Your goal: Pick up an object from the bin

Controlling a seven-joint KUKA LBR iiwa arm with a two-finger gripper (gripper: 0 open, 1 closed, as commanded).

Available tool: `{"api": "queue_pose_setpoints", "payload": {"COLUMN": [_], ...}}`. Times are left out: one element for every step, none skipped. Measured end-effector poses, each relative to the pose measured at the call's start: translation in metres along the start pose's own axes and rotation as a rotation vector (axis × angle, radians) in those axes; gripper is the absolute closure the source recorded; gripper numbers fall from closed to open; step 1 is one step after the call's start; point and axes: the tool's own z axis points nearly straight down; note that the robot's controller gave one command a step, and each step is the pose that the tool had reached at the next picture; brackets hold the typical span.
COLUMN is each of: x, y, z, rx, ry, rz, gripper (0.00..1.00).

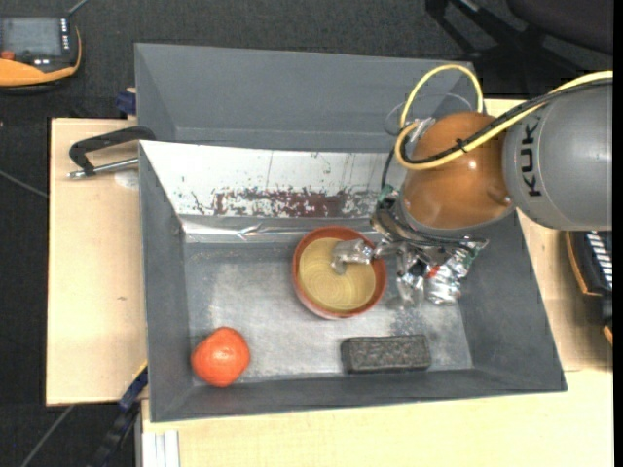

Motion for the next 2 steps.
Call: {"api": "queue_pose_setpoints", "payload": {"x": [-0.001, -0.001], "y": [-0.0005, -0.0005], "z": [-0.0024, -0.0025], "rx": [0.002, 0.001], "ry": [-0.003, -0.003], "rz": [0.001, 0.001], "gripper": [1.0, 1.0]}}
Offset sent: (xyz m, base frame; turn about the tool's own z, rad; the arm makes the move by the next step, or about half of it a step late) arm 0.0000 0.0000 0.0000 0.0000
